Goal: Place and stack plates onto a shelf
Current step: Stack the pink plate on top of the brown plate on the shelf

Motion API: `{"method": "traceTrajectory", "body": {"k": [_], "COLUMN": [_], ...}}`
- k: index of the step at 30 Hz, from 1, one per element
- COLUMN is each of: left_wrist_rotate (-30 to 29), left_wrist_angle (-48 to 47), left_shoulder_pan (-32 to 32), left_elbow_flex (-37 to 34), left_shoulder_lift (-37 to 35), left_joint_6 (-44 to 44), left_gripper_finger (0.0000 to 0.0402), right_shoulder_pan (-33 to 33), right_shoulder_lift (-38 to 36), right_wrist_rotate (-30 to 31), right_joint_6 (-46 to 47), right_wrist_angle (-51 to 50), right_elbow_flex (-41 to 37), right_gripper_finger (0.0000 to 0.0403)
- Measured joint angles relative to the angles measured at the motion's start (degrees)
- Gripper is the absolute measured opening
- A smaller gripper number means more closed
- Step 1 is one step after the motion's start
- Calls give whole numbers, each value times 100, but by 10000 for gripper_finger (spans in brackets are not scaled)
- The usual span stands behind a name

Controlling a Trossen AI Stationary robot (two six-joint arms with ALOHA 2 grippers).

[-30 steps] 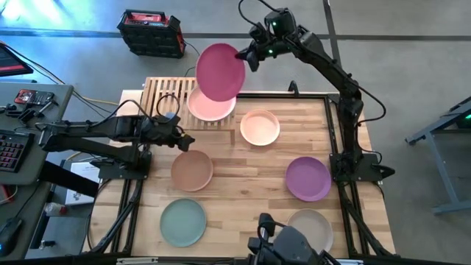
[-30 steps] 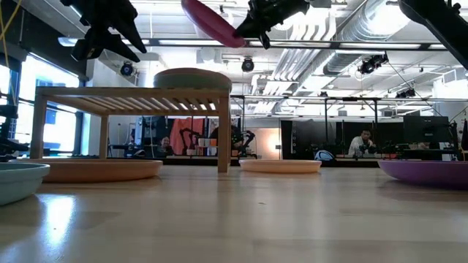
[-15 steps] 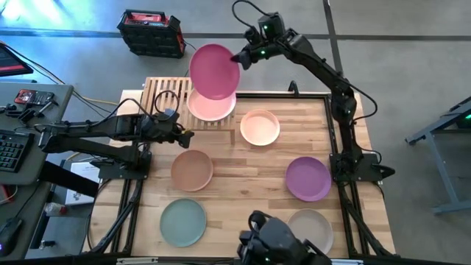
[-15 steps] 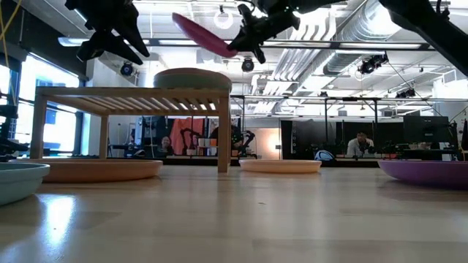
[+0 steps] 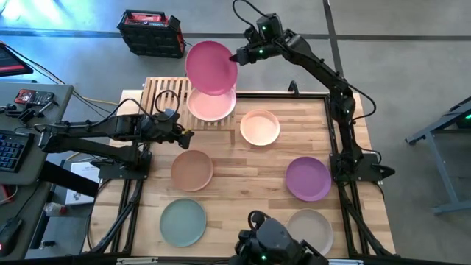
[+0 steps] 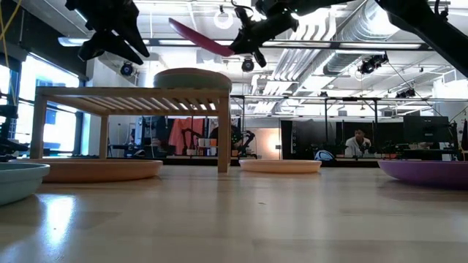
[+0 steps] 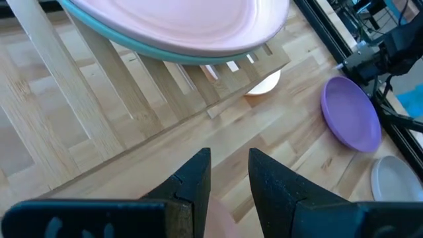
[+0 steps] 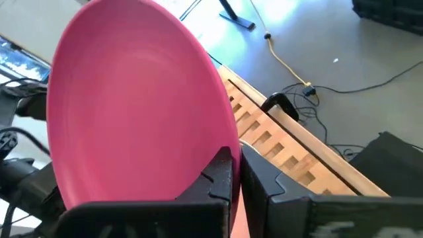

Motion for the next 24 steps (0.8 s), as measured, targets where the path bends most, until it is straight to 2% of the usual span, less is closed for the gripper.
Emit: {"method": "traceTrajectory", "body": {"k": [14, 24], "left_wrist_rotate": [84, 102], "left_wrist_angle": [1, -1], "left_shoulder_pan": [-2, -2], "left_elbow_flex": [0, 0], "left_shoulder_lift": [0, 0], "left_joint_6": [827, 879], "left_gripper_finger": [90, 90], "right_shoulder_pan": [282, 541], "right_shoulder_lift": [-4, 131], "right_wrist_rotate": [999, 1553], "right_joint_6": [305, 346], "right_wrist_angle": [-269, -574], "right_elbow_flex": [-475, -472], "right_gripper_finger": [0, 0]}}
